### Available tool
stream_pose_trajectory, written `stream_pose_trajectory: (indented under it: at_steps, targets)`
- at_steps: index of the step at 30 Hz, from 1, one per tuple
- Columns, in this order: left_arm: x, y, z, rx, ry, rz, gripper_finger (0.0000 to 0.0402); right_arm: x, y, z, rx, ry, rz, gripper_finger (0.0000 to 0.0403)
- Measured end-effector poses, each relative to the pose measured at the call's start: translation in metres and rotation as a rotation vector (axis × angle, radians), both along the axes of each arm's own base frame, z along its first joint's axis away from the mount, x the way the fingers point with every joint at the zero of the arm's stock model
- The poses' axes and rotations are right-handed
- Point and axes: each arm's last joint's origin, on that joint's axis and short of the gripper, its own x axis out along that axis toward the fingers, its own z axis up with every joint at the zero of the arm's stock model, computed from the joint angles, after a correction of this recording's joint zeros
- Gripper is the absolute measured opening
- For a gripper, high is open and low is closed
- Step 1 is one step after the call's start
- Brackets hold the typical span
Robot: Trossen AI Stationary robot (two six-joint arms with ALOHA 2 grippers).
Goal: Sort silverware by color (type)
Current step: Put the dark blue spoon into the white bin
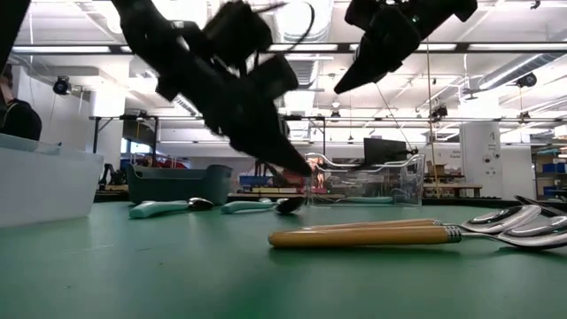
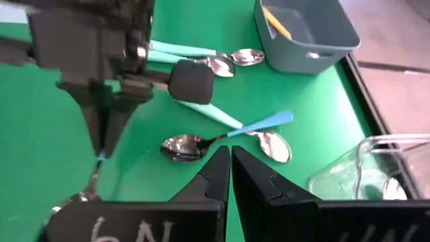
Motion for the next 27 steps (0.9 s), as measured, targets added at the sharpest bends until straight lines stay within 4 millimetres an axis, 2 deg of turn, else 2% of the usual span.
stream_pose_trajectory:
  at_steps: [7,10,14,21,27]
  targets:
    - [-0.016,-0.015,0.05,-0.128,-0.063,0.135,0.0001,0.0,-0.001,0.007,-0.03,-0.048,0.003,0.0009]
    - [-0.031,-0.026,0.066,-0.239,-0.014,0.205,0.0001,0.0,-0.003,0.008,-0.065,-0.054,-0.047,0.0009]
    - [-0.06,-0.042,0.088,-0.376,0.089,0.346,0.0001,-0.001,-0.006,0.008,-0.124,-0.045,-0.133,0.0009]
    - [-0.12,-0.064,0.11,-0.628,0.33,0.631,0.0,0.0,-0.006,0.003,-0.123,-0.035,-0.142,0.0009]
    - [-0.167,-0.072,0.109,-0.605,0.552,0.873,0.0,0.002,-0.008,0.012,-0.159,-0.058,-0.126,0.0009]
